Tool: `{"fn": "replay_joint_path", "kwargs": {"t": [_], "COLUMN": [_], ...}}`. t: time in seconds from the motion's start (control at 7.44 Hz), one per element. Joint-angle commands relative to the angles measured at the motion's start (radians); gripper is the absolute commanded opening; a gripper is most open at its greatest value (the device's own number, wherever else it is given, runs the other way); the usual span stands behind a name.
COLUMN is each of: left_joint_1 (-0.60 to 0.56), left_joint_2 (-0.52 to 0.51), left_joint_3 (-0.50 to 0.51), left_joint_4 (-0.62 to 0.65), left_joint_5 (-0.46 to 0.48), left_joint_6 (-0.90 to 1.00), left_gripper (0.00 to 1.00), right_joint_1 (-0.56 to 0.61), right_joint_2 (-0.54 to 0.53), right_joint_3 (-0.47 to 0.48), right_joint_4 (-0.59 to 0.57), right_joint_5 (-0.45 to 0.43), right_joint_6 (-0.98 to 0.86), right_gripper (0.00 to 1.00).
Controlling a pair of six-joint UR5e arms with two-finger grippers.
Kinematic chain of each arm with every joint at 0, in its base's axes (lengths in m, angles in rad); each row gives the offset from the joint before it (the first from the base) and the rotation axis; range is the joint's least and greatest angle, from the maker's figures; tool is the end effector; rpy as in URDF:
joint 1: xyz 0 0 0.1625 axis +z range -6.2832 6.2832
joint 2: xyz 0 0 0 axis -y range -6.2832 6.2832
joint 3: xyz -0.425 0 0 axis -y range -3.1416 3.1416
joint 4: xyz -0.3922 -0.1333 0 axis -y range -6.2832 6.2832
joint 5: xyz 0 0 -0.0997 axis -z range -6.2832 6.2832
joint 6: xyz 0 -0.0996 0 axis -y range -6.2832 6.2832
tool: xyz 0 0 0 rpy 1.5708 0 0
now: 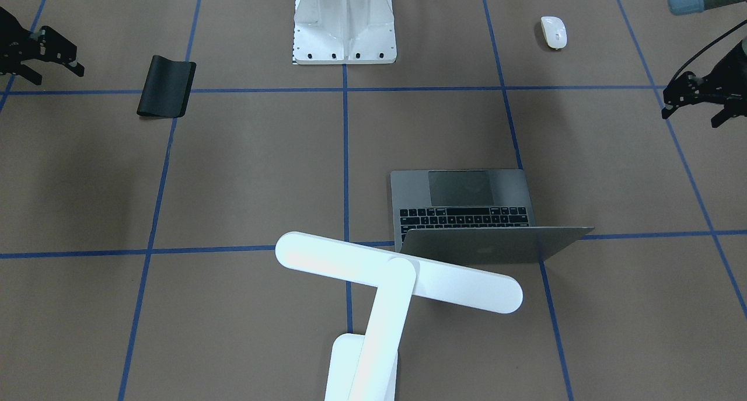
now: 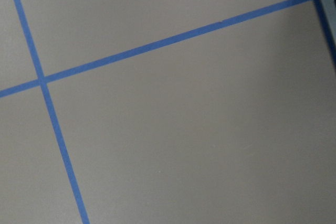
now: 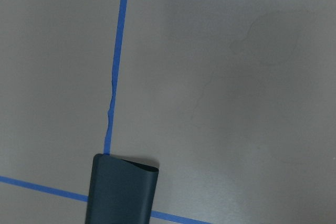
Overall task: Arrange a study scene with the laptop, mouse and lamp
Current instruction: 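Reach the right gripper down to the black case and close on it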
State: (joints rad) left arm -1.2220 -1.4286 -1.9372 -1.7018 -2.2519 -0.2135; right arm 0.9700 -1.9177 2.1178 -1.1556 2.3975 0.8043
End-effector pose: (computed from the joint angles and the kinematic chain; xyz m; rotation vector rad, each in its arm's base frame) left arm 0.0849 -0.4400 0.5339 0.1413 0.7436 0.2497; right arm -0.1541 -0.3311 0.4818 -0.0744 -0.9821 -0.0674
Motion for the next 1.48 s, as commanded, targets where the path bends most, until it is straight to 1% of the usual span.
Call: {"fn": "replay_joint_path", "kwargs": {"t": [0.0,0.27,0.54,0.81,1.07,1.34], "left_joint_1": [0.001,-0.001,-0.001,0.001,0.001,0.001], "left_joint_2": [0.010,0.017,0.017,0.017,0.017,0.016], "left_joint_3": [0.044,0.038,0.034,0.030,0.034,0.041], "left_joint_4": [-0.085,-0.087,-0.088,-0.088,-0.107,-0.118], "left_joint_5": [0.000,0.000,0.000,0.000,0.000,0.000], "left_joint_6": [-0.021,-0.023,-0.026,-0.029,-0.029,-0.029], "left_gripper": [1.00,1.00,1.00,1.00,1.00,1.00], "right_joint_1": [-0.149,-0.212,-0.256,-0.333,-0.379,-0.407], "right_joint_2": [0.008,0.008,0.005,-0.003,0.006,0.006], "right_joint_3": [-0.171,-0.170,-0.170,-0.176,-0.174,-0.177], "right_joint_4": [0.389,0.390,0.389,0.386,0.352,0.349], "right_joint_5": [-0.009,-0.055,-0.082,-0.139,-0.146,-0.149], "right_joint_6": [0.237,0.246,0.246,0.246,0.246,0.246], "right_gripper": [0.92,0.92,0.89,0.88,0.88,0.85]}}
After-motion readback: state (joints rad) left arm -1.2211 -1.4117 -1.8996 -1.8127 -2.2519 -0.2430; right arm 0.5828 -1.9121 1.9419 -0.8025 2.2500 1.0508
